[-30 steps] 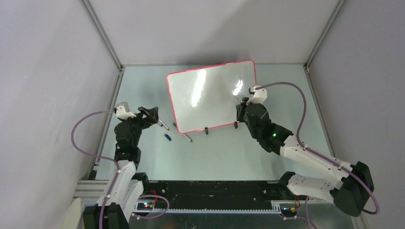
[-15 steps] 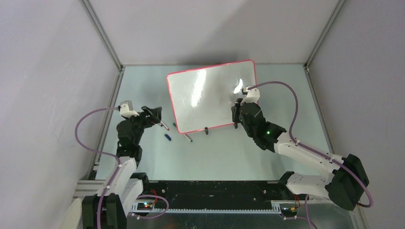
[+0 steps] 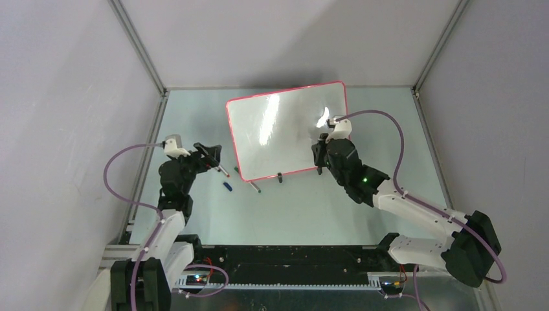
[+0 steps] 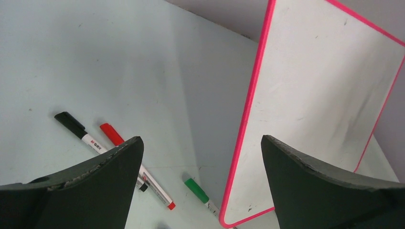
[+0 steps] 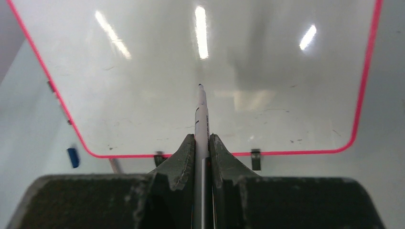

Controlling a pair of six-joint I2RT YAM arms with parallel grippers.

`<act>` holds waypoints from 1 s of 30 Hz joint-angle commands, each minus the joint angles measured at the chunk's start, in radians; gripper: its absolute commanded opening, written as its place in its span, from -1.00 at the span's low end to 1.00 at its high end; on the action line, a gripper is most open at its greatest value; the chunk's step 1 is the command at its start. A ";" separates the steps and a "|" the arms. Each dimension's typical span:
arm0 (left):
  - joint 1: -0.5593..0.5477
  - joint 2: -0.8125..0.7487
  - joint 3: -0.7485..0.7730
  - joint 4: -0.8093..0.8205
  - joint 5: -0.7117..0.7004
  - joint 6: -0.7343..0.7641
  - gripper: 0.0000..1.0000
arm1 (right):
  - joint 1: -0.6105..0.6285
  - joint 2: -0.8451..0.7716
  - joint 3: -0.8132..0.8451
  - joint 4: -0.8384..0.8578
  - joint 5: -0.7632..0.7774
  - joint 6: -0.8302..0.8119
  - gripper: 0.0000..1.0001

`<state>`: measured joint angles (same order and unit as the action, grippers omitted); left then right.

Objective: Write a sentence on the whiteboard
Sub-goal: Move the whiteboard to the center of the board.

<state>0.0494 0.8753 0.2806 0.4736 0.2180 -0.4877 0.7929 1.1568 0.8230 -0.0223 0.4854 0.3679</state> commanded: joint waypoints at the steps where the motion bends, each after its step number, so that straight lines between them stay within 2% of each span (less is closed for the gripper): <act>1: -0.008 -0.011 -0.021 0.124 0.034 0.004 0.99 | -0.041 -0.032 0.007 0.099 -0.245 -0.041 -1.00; 4: -0.010 0.009 -0.026 0.167 0.047 0.000 0.97 | -0.058 -0.036 0.022 0.139 -0.379 -0.001 -1.00; 5: -0.010 0.026 -0.023 0.172 0.055 0.001 0.91 | -0.061 -0.036 0.055 0.125 -0.417 0.003 -1.00; 10: -0.011 0.146 0.013 0.268 0.165 -0.015 0.58 | -0.059 0.033 0.233 -0.052 -0.449 -0.003 -1.00; 13: -0.011 0.210 0.057 0.264 0.194 -0.021 0.52 | -0.057 0.064 0.287 -0.065 -0.471 -0.016 -1.00; 20: -0.011 0.296 0.105 0.312 0.239 -0.029 0.72 | -0.056 0.119 0.403 -0.118 -0.505 -0.030 -1.00; 22: -0.010 0.319 0.109 0.358 0.276 -0.043 0.90 | -0.055 0.156 0.468 -0.166 -0.510 -0.034 -1.00; 24: -0.008 0.319 0.117 0.380 0.284 -0.054 0.97 | -0.052 0.197 0.543 -0.213 -0.521 -0.041 -1.00; 26: -0.007 0.306 0.142 0.340 0.284 -0.054 0.97 | -0.048 0.243 0.627 -0.269 -0.523 -0.046 -1.00; 30: -0.005 0.279 0.215 0.164 0.265 -0.007 0.97 | -0.037 0.363 0.835 -0.413 -0.522 -0.050 -1.00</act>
<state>0.0433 1.1915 0.4019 0.7326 0.4709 -0.5301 0.7414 1.4433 1.4670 -0.3008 -0.0200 0.3405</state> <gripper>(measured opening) 0.985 0.158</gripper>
